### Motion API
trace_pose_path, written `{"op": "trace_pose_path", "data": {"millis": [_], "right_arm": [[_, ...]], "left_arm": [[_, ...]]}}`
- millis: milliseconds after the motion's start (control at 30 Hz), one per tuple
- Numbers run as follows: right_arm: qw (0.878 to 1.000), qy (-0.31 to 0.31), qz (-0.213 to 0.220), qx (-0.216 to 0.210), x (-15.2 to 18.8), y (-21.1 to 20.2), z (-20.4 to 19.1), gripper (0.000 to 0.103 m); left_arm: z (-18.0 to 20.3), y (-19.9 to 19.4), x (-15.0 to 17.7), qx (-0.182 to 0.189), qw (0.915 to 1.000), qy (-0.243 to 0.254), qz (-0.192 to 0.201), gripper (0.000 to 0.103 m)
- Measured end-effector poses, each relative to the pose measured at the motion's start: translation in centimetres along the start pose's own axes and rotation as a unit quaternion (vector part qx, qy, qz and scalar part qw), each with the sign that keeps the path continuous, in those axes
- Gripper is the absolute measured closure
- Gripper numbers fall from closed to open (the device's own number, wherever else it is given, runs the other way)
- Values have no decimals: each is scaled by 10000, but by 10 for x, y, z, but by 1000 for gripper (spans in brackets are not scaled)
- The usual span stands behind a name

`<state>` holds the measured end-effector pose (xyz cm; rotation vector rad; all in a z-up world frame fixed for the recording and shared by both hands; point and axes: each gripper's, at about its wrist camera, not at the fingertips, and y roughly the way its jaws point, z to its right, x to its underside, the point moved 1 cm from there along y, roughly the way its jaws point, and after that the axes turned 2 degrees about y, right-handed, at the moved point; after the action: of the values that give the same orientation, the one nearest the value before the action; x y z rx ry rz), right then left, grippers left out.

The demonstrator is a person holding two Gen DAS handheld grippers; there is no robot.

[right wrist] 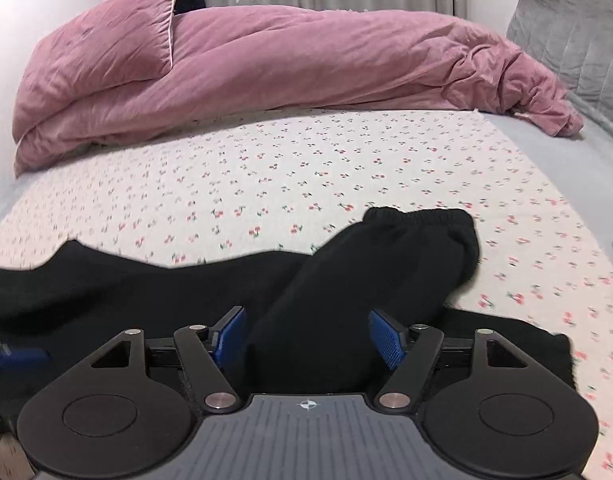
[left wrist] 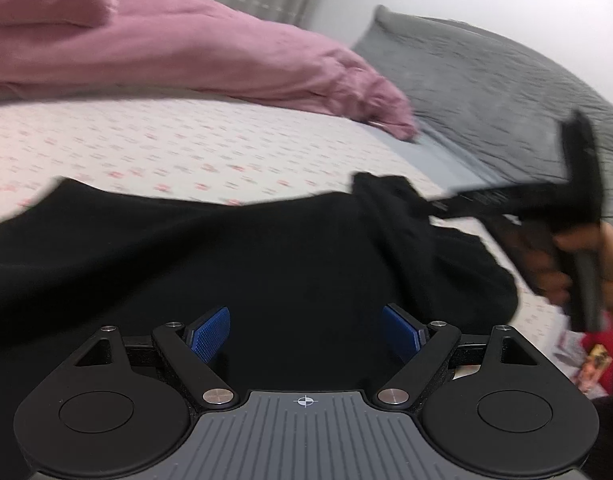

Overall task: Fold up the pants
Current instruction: 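Grasp the pants cuff with the right gripper and lift it toward the waistband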

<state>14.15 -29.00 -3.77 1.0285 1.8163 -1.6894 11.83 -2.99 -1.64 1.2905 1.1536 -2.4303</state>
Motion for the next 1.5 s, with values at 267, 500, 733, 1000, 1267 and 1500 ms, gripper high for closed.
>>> {"op": "trace_pose_path", "data": {"millis": [267, 500, 733, 1000, 1267, 1500], "right_arm": [[9989, 222, -297, 283, 4, 49, 6, 100], [9980, 282, 423, 367, 12, -23, 24, 100], [9961, 641, 392, 468, 61, -72, 66, 100], [9938, 802, -399, 664, 91, -53, 89, 94], [9919, 1073, 543, 415, 70, -83, 99, 35], [9838, 1604, 559, 568, 63, -54, 135, 38]], "left_arm": [[16, 34, 11, 441, 9985, 198, -264, 27], [30, 27, 23, 438, 9957, 758, -317, 28], [34, 29, 26, 508, 9948, 801, -366, 29], [42, 27, 35, 393, 9912, 1185, -434, 30], [45, 22, 42, 306, 9870, 1521, -422, 30], [46, 22, 43, 222, 9847, 1684, -395, 39]]}}
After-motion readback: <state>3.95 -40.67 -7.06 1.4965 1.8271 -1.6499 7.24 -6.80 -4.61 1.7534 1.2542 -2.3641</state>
